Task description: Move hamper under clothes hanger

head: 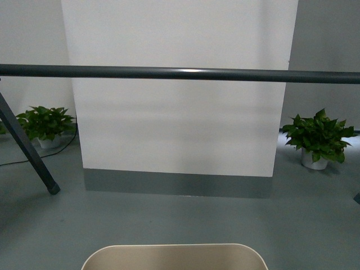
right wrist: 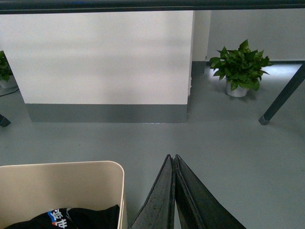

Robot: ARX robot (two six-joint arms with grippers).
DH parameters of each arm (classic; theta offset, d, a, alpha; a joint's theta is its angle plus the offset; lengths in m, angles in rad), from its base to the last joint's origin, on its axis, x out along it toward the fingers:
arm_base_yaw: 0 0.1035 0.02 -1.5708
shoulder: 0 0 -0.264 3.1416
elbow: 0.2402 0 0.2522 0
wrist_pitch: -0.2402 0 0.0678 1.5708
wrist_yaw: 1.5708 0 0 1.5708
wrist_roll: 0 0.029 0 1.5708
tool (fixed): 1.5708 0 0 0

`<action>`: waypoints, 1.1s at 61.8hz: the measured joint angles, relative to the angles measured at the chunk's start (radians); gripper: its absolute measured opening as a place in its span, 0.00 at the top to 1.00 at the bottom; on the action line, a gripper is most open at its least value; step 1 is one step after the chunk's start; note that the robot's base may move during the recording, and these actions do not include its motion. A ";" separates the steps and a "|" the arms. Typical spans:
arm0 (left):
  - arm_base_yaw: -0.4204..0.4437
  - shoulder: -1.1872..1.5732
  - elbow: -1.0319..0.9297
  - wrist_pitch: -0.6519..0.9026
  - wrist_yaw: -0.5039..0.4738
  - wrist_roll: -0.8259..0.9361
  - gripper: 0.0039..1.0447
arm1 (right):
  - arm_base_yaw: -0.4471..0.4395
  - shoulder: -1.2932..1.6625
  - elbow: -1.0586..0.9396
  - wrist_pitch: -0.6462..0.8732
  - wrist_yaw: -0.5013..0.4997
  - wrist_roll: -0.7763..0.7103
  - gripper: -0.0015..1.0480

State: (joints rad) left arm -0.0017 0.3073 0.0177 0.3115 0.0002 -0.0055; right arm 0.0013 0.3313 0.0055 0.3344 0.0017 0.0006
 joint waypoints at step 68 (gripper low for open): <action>0.000 -0.303 0.000 -0.309 0.000 0.000 0.97 | 0.000 -0.327 0.000 -0.333 -0.003 0.000 0.98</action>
State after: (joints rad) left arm -0.0017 0.0044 0.0177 0.0021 0.0006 -0.0055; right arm 0.0013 0.0044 0.0059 0.0017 -0.0013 0.0006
